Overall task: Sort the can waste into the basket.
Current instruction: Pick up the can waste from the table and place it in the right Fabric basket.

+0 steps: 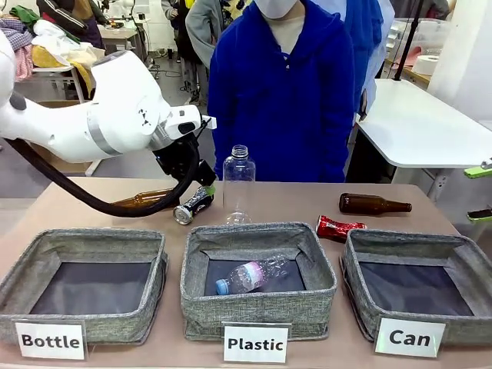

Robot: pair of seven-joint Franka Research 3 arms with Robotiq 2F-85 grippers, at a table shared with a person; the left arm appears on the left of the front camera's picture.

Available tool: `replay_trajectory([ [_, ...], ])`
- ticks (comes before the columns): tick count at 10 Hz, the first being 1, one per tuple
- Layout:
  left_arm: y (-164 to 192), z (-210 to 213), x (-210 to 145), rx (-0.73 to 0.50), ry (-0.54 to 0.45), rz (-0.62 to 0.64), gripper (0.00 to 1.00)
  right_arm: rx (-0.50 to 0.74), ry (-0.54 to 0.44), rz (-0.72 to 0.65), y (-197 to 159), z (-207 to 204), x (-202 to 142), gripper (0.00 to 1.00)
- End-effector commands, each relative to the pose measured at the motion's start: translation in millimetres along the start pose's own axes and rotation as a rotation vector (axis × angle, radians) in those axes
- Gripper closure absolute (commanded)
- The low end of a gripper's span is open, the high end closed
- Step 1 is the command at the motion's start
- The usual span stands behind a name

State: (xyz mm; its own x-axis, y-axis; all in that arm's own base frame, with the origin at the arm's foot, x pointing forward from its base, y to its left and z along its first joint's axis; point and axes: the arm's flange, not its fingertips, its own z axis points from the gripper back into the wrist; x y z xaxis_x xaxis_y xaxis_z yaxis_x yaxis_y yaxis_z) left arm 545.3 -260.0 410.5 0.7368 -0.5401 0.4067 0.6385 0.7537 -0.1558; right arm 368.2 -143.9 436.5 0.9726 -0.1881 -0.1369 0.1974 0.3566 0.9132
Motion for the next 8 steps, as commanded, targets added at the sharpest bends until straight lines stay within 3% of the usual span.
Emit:
replay_trajectory([
  [1, 10.8, -15.3, 8.9, 0.055, 0.019, 0.043, 0.0, 0.024, -0.007, 0.018, 2.4, -1.0, -0.5, 0.0],
  [4, 17.7, -54.4, 36.5, 0.095, 0.045, 0.032, 0.0, 0.024, -0.007, 0.018, 2.4, -1.0, -0.5, 0.0],
  [8, 32.0, -98.2, 55.8, 0.243, 0.062, 0.092, 0.0, 0.024, -0.007, 0.018, 2.4, -1.0, -0.5, 0.0],
])
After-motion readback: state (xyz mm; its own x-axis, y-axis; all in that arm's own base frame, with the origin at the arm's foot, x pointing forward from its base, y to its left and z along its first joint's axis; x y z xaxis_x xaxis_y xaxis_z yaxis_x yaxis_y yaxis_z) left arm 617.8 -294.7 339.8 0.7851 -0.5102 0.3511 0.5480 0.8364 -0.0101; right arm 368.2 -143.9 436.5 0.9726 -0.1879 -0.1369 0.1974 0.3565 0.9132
